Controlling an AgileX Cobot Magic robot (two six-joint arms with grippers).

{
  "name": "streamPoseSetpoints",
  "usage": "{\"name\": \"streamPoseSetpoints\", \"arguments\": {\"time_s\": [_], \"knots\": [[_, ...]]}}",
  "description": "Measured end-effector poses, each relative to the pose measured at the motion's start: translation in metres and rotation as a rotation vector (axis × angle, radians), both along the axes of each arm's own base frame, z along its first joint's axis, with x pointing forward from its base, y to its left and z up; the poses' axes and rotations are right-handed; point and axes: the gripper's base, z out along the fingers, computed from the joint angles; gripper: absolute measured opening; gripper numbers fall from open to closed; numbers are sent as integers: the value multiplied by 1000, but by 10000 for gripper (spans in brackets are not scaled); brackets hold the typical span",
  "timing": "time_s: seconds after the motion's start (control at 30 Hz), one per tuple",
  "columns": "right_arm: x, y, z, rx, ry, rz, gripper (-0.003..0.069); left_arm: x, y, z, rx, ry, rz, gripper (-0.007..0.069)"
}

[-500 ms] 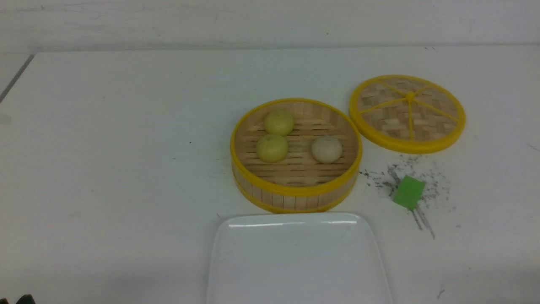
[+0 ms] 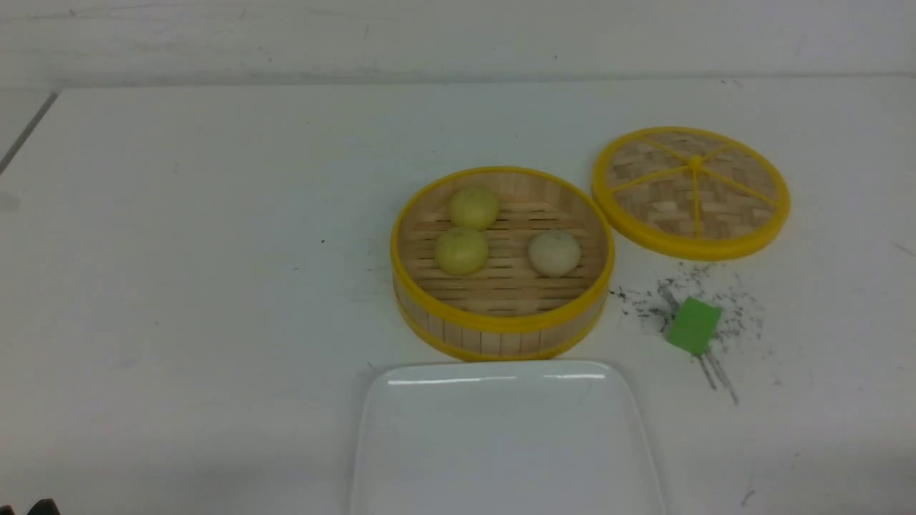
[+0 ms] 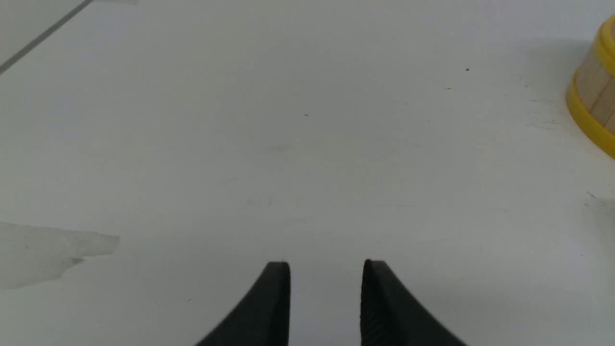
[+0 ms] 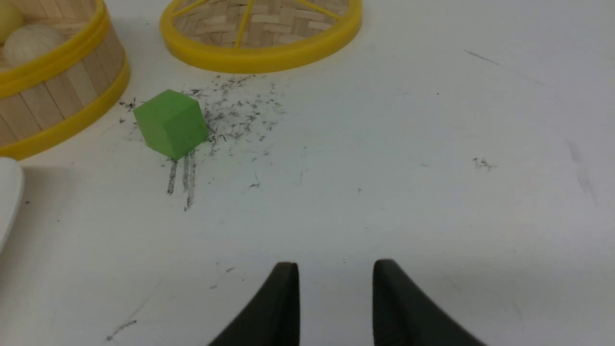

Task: Put the steamed buns into the plate on the white tablecloth.
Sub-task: 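Reach toward a bun in the bamboo steamer with the right gripper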

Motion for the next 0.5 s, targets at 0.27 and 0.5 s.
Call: {"name": "streamPoseSetpoints", "arguments": {"time_s": [0.27, 0.5], "knots": [[0, 0, 0, -2, 0, 0, 240, 0, 0, 0, 0, 0, 0, 240], [0, -3, 0, -105, -3, 0, 240, 0, 0, 0, 0, 0, 0, 240]]}}
